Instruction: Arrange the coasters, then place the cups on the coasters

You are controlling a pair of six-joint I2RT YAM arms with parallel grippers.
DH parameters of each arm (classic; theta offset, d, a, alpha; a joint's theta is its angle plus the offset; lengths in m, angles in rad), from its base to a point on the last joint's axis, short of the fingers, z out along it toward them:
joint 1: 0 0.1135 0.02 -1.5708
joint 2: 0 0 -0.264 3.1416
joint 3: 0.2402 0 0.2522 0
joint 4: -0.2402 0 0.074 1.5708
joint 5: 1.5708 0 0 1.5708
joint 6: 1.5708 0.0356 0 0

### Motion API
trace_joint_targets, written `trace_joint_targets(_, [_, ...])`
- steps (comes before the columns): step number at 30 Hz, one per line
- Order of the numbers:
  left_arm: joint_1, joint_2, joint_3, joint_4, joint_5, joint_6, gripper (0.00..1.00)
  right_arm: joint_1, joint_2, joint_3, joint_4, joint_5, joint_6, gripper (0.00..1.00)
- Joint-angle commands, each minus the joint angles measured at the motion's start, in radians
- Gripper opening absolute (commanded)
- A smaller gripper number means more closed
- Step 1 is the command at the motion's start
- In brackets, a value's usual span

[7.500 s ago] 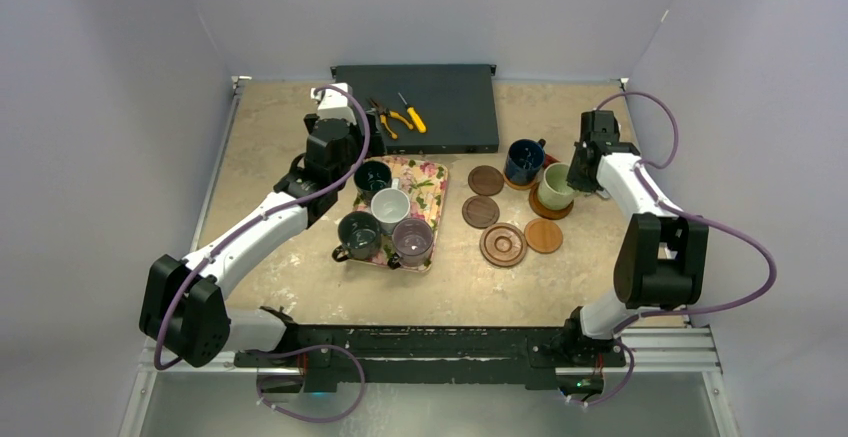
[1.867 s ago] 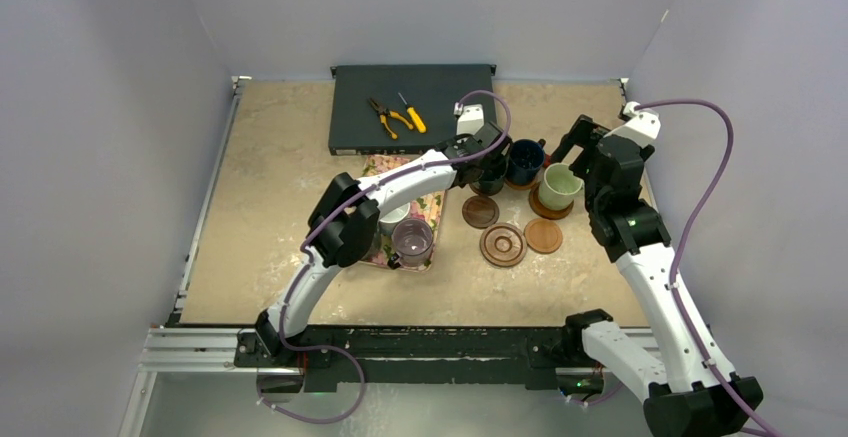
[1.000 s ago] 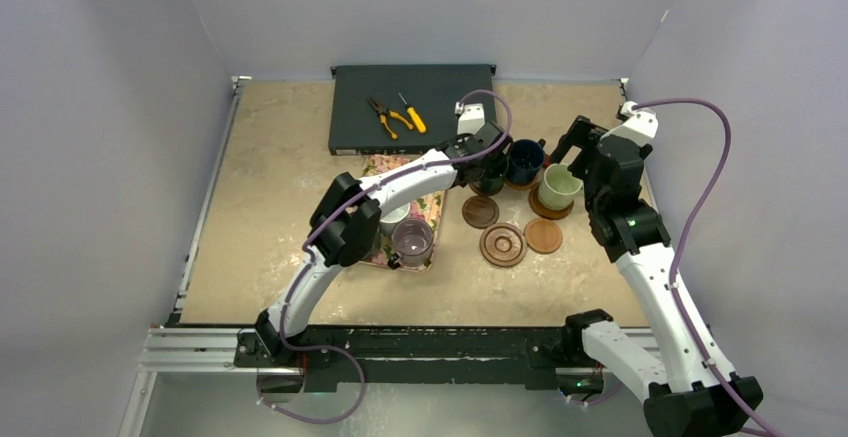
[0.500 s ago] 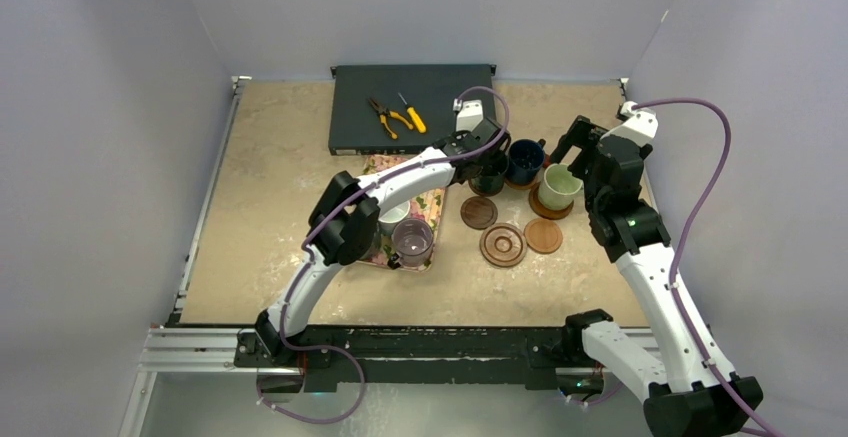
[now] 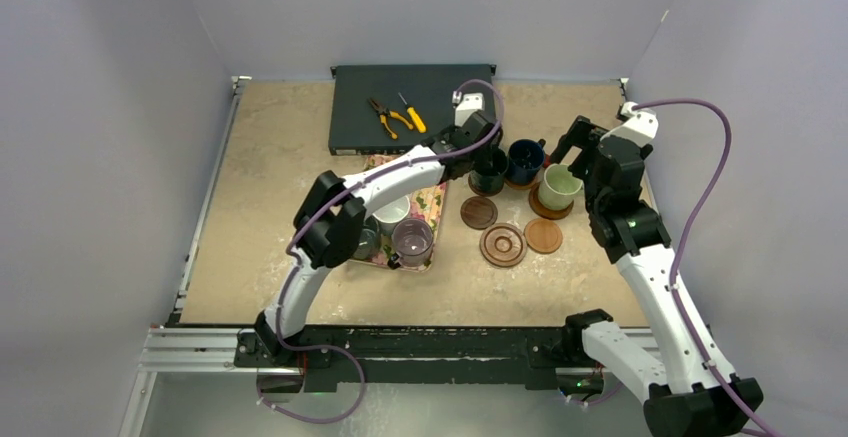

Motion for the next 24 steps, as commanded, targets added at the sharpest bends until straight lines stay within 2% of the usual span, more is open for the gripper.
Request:
trace_joint_targets(1, [0.059, -0.178, -0.043, 0.056, 0.103, 0.039, 0.43, -0.004, -0.034, 0.0, 0.044, -0.019, -0.024, 0.98])
trace_joint_targets(5, [0.113, -0.317, -0.142, 0.07, 0.169, 0.105, 0.5, -0.004, -0.054, -0.005, 0.072, -0.062, -0.042, 0.98])
trace_joint_targets(15, [0.295, -0.666, -0.488, 0.066, 0.236, 0.317, 0.91, -0.004, -0.037, 0.009, 0.146, -0.286, -0.149, 0.98])
trace_joint_targets(17, [0.346, -0.718, -0.565, 0.079, 0.279, 0.358, 0.92, -0.004, -0.002, 0.034, 0.133, -0.381, -0.157, 0.98])
trace_joint_targets(21, [0.467, -0.809, -0.757, 0.16, 0.468, 0.393, 0.91, 0.002, 0.073, 0.055, 0.135, -0.579, -0.102, 0.95])
trace_joint_targets(24, [0.506, -0.849, -0.876, 0.218, 0.641, 0.436, 0.88, 0.062, 0.131, 0.055, 0.134, -0.609, -0.061, 0.92])
